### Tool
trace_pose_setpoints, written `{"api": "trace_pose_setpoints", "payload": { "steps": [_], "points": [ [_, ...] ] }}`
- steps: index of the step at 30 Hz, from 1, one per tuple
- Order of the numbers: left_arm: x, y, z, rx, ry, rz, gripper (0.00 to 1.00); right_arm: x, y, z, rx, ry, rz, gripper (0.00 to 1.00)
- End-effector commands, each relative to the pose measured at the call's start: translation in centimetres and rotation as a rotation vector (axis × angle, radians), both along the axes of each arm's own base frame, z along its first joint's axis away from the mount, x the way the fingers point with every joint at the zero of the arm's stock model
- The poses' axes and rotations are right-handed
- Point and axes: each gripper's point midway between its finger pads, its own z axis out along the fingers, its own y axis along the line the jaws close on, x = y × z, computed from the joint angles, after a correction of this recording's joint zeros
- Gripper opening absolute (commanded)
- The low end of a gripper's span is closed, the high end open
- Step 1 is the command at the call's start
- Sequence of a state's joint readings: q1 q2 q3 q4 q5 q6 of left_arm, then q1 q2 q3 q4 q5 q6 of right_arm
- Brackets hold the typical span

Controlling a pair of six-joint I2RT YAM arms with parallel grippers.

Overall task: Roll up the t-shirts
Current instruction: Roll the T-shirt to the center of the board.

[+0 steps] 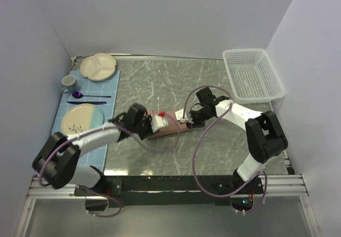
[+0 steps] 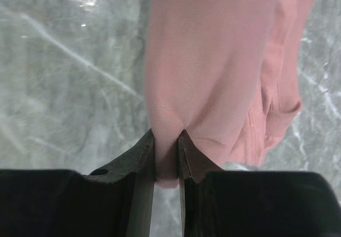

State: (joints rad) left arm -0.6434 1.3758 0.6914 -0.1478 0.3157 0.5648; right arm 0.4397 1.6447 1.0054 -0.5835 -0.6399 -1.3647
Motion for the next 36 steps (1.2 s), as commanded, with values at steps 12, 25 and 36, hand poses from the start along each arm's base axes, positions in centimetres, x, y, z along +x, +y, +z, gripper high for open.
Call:
{"api": "trace_pose_setpoints", "payload": {
  "steps": [12, 25, 36],
  "points": [
    [0.4, -2.6, 2.6, -0.156, 0.619, -0.258, 0.19, -0.3, -0.6, 1.7, -0.031, 0.452, -0.140, 0.12],
    [4.9, -0.7, 2.1, -0.177, 0.869, -0.197, 0.26, 3.0, -0.9, 3.1, 0.016, 0.718, -0.239, 0.12],
    [0.7, -3.5, 8.8, -0.133, 0.098, -0.132, 0.72, 2.4, -1.7, 2.1, -0.019, 0.646, -0.270, 0.12]
  ]
}}
